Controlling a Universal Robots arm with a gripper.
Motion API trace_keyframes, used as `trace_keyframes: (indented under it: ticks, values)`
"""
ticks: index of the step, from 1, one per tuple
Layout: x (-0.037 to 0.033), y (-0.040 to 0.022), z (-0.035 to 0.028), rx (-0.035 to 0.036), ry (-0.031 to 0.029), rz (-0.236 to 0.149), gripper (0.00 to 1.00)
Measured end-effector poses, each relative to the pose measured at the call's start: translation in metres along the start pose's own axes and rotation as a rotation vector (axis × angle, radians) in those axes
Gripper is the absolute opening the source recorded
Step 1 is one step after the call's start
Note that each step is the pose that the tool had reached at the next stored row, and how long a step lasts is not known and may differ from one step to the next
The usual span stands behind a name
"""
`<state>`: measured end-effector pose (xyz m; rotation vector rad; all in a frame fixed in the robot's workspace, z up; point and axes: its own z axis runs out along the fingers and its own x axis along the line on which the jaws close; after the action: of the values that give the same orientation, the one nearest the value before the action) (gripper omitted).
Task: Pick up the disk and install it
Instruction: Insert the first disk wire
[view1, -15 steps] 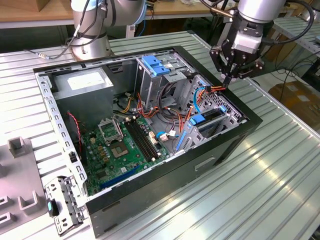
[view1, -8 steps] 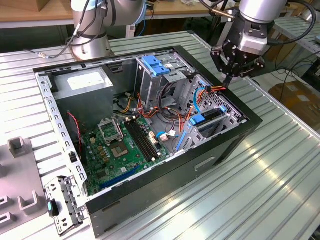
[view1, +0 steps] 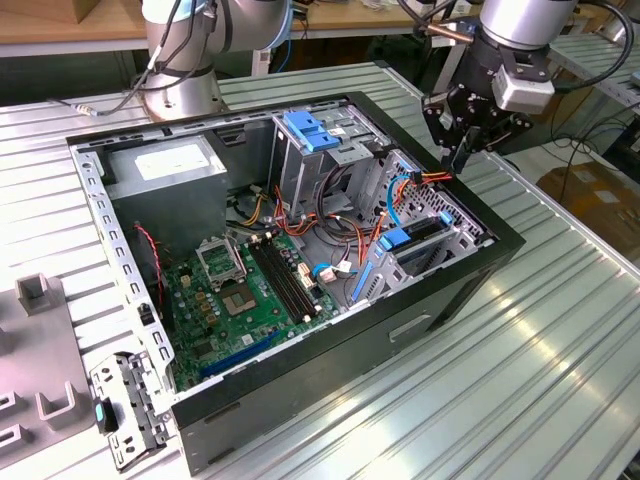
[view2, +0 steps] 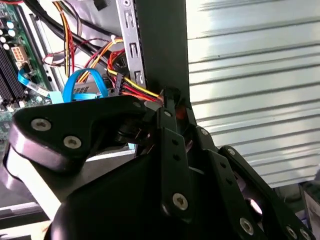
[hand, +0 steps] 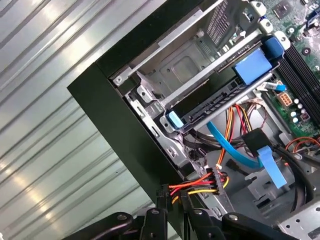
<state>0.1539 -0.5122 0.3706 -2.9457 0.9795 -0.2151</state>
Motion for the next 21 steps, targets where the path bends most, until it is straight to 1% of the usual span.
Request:
trace_keyframes:
  ticks: [1,2,5,6,7,8,10,11,14,15,16,17,21]
  values:
    - [0.0,0.0,0.0001,-0.0174,0.0143,-0.004,0.24]
    - [0.0001,0.0,0.0002,-0.0219,0.0179,-0.01,0.24]
    - [0.0001,-0.0001,0.0002,-0.0196,0.017,-0.03,0.24]
    - [0.0001,-0.0001,0.0003,-0.0159,0.0152,-0.058,0.25]
    - [0.0,-0.0001,0.0005,-0.0138,0.0143,-0.072,0.25]
    - [0.0,-0.0001,0.0009,-0.0122,0.0137,-0.083,0.31]
    - [-0.0002,0.0001,0.0027,-0.0053,0.0123,-0.129,0.31]
    - [-0.0003,0.0002,0.0038,-0.0043,0.0123,-0.135,0.31]
    - [-0.0007,0.0003,0.0063,-0.0038,0.0127,-0.138,0.31]
    - [-0.0007,0.0004,0.0066,-0.0044,0.013,-0.133,0.31]
    - [-0.0007,0.0004,0.0068,-0.006,0.0137,-0.12,0.31]
    - [-0.0007,0.0004,0.0068,-0.0066,0.014,-0.115,0.31]
    - [-0.0007,0.0003,0.0069,-0.0073,0.0143,-0.113,0.31]
